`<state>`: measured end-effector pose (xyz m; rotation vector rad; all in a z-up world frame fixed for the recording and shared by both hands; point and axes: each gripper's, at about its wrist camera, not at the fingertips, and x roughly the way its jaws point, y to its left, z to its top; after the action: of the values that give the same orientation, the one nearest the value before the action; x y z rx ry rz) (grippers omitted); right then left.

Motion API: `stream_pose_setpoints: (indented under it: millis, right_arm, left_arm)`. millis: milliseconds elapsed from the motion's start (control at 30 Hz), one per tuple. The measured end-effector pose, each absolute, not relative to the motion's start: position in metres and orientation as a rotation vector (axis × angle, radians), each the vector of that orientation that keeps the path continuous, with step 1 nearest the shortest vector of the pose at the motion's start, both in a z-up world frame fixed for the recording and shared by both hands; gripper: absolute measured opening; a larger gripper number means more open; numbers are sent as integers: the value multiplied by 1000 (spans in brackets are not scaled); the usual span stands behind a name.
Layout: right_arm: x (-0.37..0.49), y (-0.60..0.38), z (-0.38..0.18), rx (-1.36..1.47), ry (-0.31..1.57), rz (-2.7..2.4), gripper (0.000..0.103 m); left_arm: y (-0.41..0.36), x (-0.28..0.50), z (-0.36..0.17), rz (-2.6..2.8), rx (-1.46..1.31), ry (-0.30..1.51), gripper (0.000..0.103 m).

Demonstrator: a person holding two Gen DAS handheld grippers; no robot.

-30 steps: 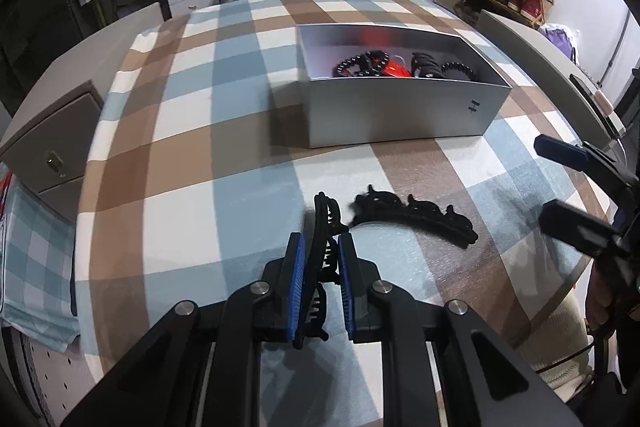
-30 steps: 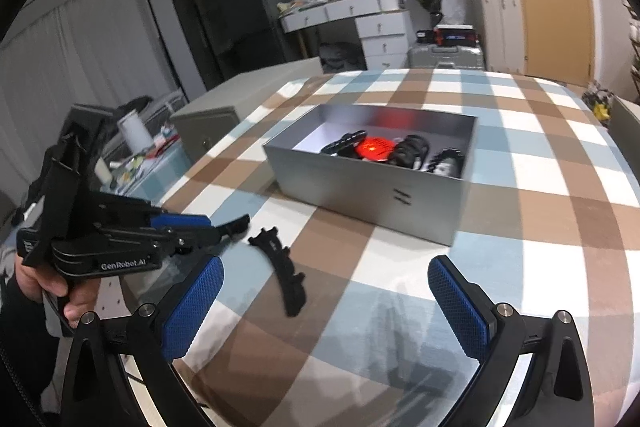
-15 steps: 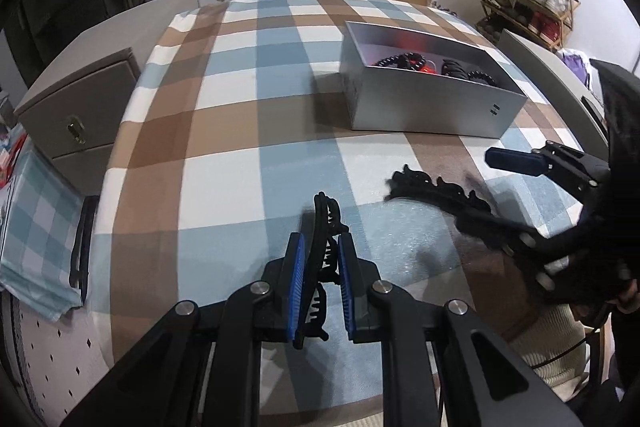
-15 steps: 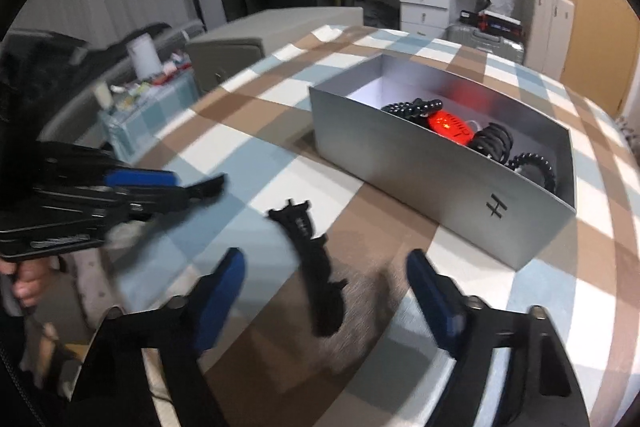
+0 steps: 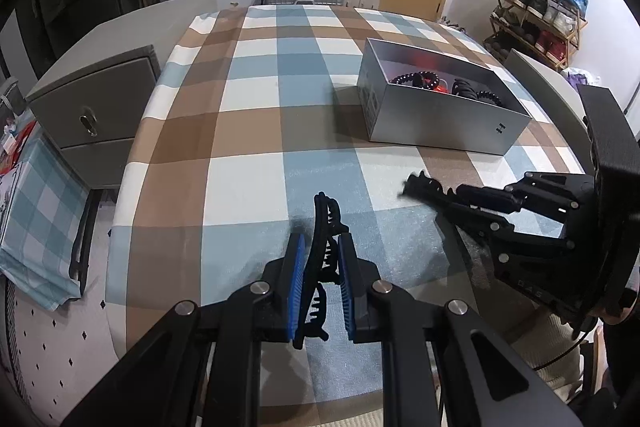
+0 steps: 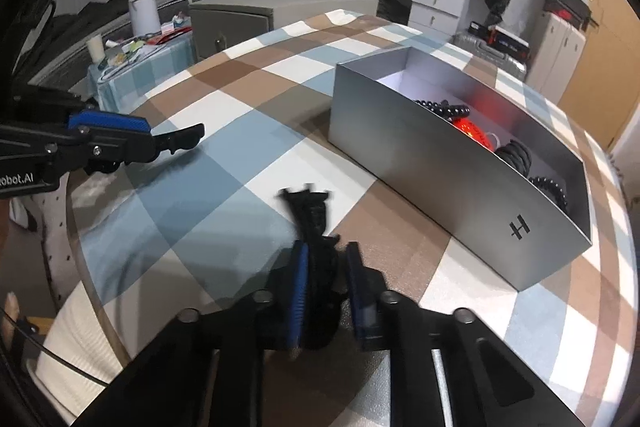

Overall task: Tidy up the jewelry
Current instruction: 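Grasp another black hair clip with the right tool while the left tool holds its clip, then lower both black hair clips into the grey box and open both tools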

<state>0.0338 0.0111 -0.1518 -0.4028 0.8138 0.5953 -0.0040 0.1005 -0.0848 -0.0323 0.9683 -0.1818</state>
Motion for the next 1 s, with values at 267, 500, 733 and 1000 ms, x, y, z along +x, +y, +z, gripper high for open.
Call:
stream_pose_setpoints:
  millis: [267,500,733,1000]
  right_arm:
    - [27,7,-143,-367,764,613,13]
    - [25,-12,-128,-262,739,626,13]
    - [15,-37,-111,-206,674,621,13]
    - [14,-69,-89,-134,594,595,13]
  left_arm:
    - [98,-4,-83,-187,-28,968,12]
    - [91,-2,-78,-204,-23,965,12]
    - [88,4,-63,-188,-77,918,12]
    - [65,18,-42,-223,-74,867,12]
